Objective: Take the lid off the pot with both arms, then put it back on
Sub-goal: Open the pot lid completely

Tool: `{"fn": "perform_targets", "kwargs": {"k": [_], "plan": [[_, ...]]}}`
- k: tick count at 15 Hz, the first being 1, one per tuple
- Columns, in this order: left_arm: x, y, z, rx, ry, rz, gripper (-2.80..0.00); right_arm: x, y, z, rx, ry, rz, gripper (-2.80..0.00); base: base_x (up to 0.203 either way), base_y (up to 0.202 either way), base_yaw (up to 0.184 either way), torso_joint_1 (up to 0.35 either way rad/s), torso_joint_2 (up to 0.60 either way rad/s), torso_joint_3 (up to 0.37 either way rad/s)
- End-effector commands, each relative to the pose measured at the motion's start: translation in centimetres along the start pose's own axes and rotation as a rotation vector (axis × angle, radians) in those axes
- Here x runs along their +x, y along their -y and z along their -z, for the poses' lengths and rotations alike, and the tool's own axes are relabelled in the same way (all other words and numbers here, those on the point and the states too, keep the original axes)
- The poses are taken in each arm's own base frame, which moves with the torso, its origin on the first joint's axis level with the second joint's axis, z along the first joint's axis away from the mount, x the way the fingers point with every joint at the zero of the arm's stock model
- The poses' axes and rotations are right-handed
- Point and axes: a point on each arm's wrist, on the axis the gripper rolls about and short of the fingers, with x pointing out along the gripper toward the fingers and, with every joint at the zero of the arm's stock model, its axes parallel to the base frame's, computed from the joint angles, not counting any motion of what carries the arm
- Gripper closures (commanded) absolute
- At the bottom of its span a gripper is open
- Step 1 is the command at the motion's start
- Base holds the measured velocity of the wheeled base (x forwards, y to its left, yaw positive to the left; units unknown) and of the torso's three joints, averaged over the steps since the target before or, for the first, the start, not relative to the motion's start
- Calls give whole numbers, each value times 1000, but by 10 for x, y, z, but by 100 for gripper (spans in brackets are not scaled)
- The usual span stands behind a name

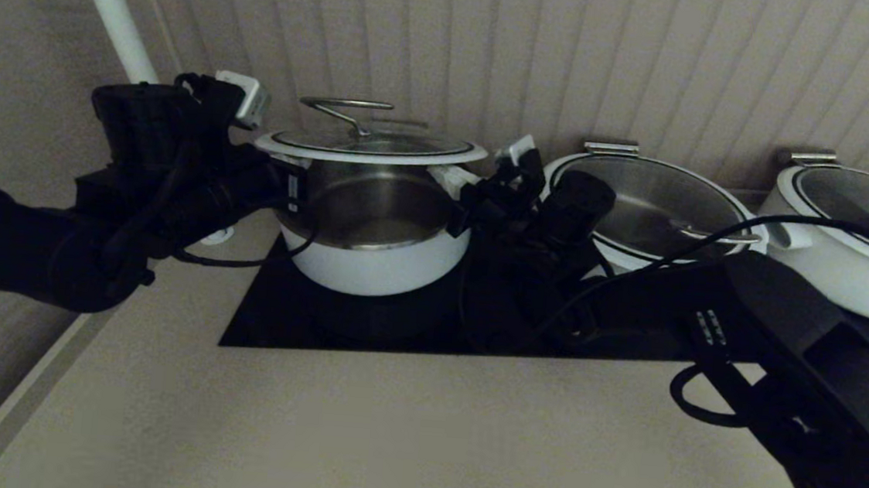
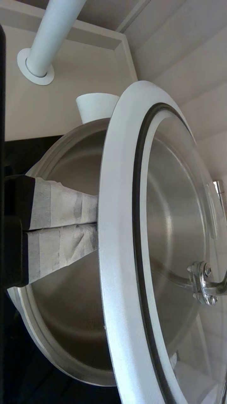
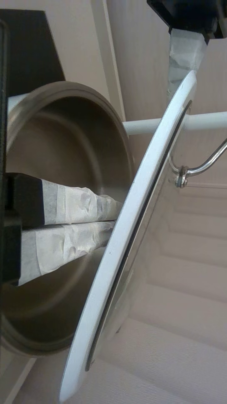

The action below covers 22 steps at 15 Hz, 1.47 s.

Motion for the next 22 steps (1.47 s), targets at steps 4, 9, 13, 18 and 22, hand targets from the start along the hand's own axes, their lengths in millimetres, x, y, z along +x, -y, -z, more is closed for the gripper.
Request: {"fn": "perform_targets", "kwargs": {"k": [4, 9, 13, 18, 22], "plan": [[4, 0, 0, 0, 7, 0, 0, -7, -3, -1, 10, -31, -4, 0, 0, 0, 0, 0, 0, 0], [7, 0, -2, 0, 14, -1, 0, -14, -5, -6, 19, -58, -4, 0, 0, 0, 0, 0, 0, 0], [6, 0, -2, 0, 14, -1, 0, -21, -8, -10, 29, -82, -5, 0, 0, 0, 0, 0, 0, 0], [6, 0, -2, 0, 16, -3, 0, -35, -14, -21, 41, -126, -9, 0, 0, 0, 0, 0, 0, 0], [5, -1, -3, 0, 17, -23, 0, -56, -21, -38, 52, -170, -12, 0, 0, 0, 0, 0, 0, 0]]}}
